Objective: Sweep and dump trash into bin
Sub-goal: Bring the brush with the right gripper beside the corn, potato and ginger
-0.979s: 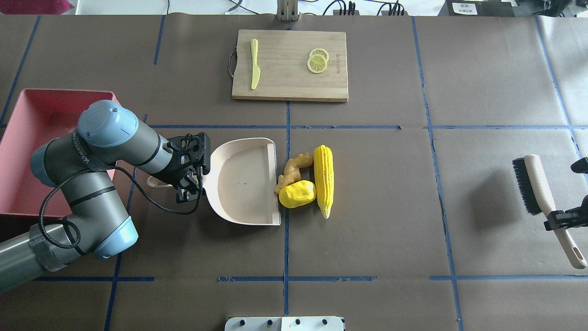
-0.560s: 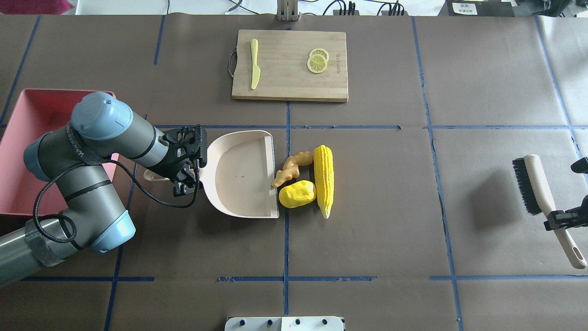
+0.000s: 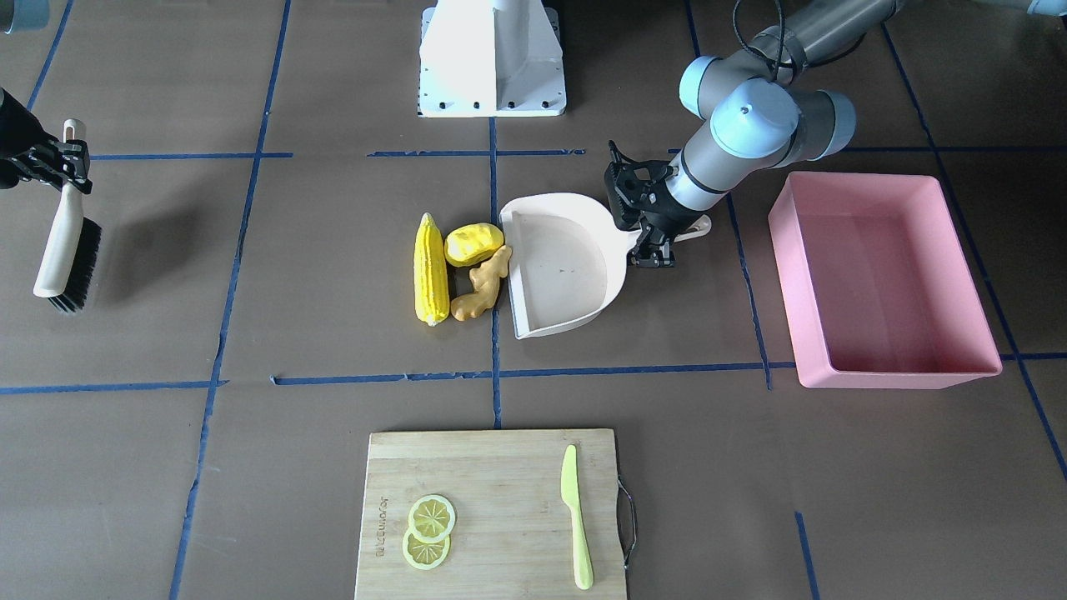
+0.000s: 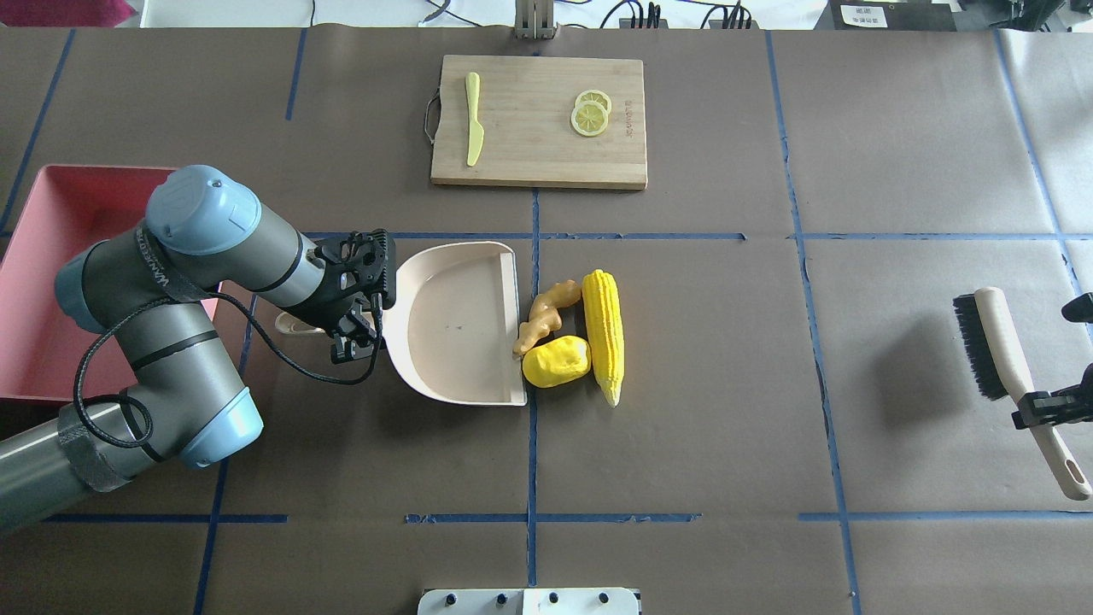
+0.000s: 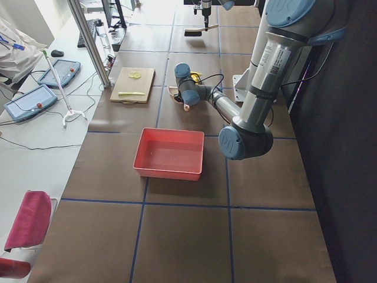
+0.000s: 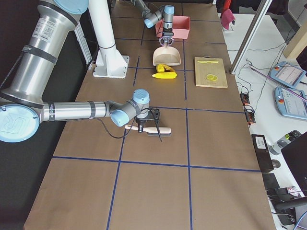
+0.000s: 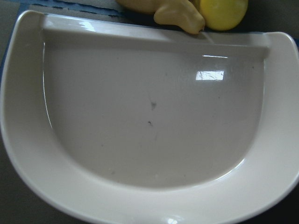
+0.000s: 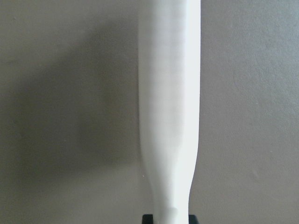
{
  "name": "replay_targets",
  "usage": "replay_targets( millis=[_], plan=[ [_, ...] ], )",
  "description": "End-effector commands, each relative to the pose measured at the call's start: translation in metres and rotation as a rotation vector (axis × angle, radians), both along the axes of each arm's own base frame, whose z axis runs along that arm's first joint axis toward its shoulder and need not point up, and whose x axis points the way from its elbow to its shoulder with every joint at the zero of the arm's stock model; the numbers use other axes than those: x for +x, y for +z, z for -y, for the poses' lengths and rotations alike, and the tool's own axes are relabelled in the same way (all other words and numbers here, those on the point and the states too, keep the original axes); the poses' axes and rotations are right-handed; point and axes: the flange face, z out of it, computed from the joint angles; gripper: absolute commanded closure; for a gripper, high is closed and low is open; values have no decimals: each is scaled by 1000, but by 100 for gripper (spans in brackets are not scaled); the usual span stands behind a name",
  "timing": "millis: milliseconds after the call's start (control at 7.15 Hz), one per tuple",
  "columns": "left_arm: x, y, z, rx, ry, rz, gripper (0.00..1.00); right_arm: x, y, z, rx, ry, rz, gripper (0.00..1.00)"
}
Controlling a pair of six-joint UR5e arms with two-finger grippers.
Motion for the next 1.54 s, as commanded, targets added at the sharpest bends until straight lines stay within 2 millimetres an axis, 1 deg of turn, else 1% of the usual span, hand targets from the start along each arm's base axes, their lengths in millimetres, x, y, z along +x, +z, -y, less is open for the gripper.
replay_targets(
  millis=[0, 140, 280, 420, 560, 700, 979, 1119, 1259, 1399],
  plan=[
    [3, -5, 3, 17, 19, 26, 100, -1, -10, 1, 9, 2, 13, 100],
    [4, -6, 2, 16, 21, 28, 99, 2, -22, 2, 2, 1, 41, 100],
    [5, -6, 2, 17, 22, 29, 99, 8, -31, 10, -19, 21, 57, 100],
    [6, -6, 1, 17, 23, 29, 99, 0, -60, 21, -42, 24, 38, 100],
    [6, -6, 1, 18, 22, 30, 99, -13, -93, 38, -54, 23, 28, 100],
    [6, -7, 0, 19, 24, 28, 99, -29, -125, 52, -62, 13, 25, 100],
    [8, -7, 0, 34, 4, 40, 99, -78, -183, 67, -79, -30, 25, 100],
    [8, -7, 0, 36, 3, 40, 99, -105, -207, 65, -102, -27, 39, 100],
    [8, -7, -1, 52, 14, 41, 99, -126, -226, 60, -115, -27, 56, 100],
    [9, -7, 1, 59, 20, 51, 99, -143, -239, 55, -126, -32, 69, 100]
  ],
)
